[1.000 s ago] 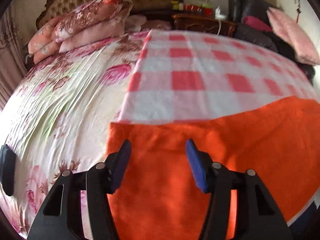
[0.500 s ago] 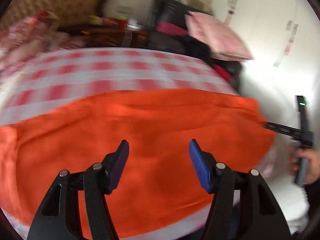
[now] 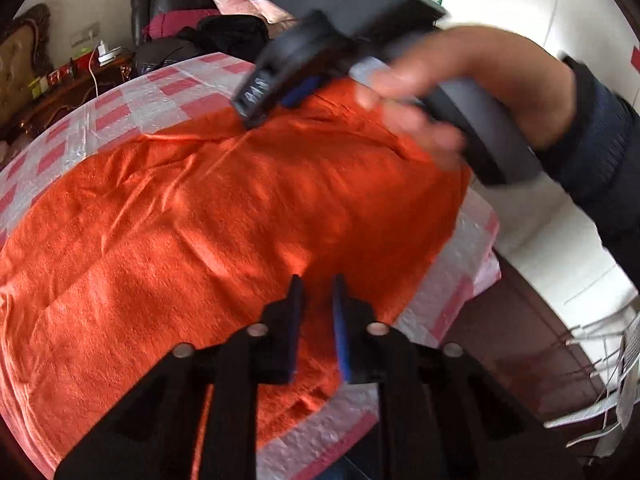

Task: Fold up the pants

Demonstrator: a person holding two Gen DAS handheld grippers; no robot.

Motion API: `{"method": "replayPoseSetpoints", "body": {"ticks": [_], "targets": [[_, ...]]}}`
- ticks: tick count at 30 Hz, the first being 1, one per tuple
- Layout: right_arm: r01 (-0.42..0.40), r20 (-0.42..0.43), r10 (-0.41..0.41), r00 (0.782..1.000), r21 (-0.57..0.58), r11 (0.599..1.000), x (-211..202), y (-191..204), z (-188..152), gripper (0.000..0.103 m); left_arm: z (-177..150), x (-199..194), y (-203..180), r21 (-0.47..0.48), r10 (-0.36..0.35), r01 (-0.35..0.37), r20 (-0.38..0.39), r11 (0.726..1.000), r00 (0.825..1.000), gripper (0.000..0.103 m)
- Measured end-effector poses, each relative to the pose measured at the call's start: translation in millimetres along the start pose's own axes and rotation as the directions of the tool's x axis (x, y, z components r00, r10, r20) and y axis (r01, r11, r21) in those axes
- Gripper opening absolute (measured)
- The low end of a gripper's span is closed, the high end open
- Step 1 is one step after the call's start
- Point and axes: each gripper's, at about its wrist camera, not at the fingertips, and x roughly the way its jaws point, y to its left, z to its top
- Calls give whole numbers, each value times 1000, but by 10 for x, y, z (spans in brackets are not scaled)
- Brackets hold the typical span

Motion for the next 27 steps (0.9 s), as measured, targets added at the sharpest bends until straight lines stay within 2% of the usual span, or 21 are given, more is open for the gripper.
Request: {"method": "replayPoseSetpoints", "body": {"ticks": [4,6,9,14,15,16,18,20,22,23,25,27], "targets": [[57,70,-59,996,29,998,48,-23,37,38,-84,-37,-98,10,22,-22,13,1000,1000,13],[59,79,-64,995,64,996,83,-66,46,38,-118,-26,-55,20,27,-27,16,999,1000,13],[66,85,-71,994,59,996,78,-98,72,38,-168,-106,-12,32,40,-41,25,999,999,13],[78,91,-85,992,70,994,-19,-135,92,38,-227,-244,124,-42,-5,8,63,999,998,16],[72,127,-83,988,88,993,-135,-156,78,39,-231,-279,129,-42,-2,5,75,999,997,17],[27,170,-46,984,112,993,-296,-195,39,43,-236,-312,142,-48,-3,8,86,999,996,18],[-88,198,61,978,131,987,-496,-229,-67,50,-232,-329,162,-64,-23,29,84,998,996,18],[-171,149,155,977,101,980,-536,-150,-176,50,-260,-284,130,-49,-23,25,57,998,998,18],[-200,114,194,974,43,979,-535,27,-307,50,-296,-315,89,-33,-26,28,65,999,998,18],[-214,100,211,972,18,977,-504,123,-364,50,-311,-341,72,-27,-40,42,62,999,997,22],[-201,73,201,977,1,980,-393,228,-394,54,-346,-394,38,-10,-60,60,64,998,996,33],[-100,47,100,994,-3,995,-224,280,-397,55,-392,-506,46,2,-59,59,69,998,996,33]]}}
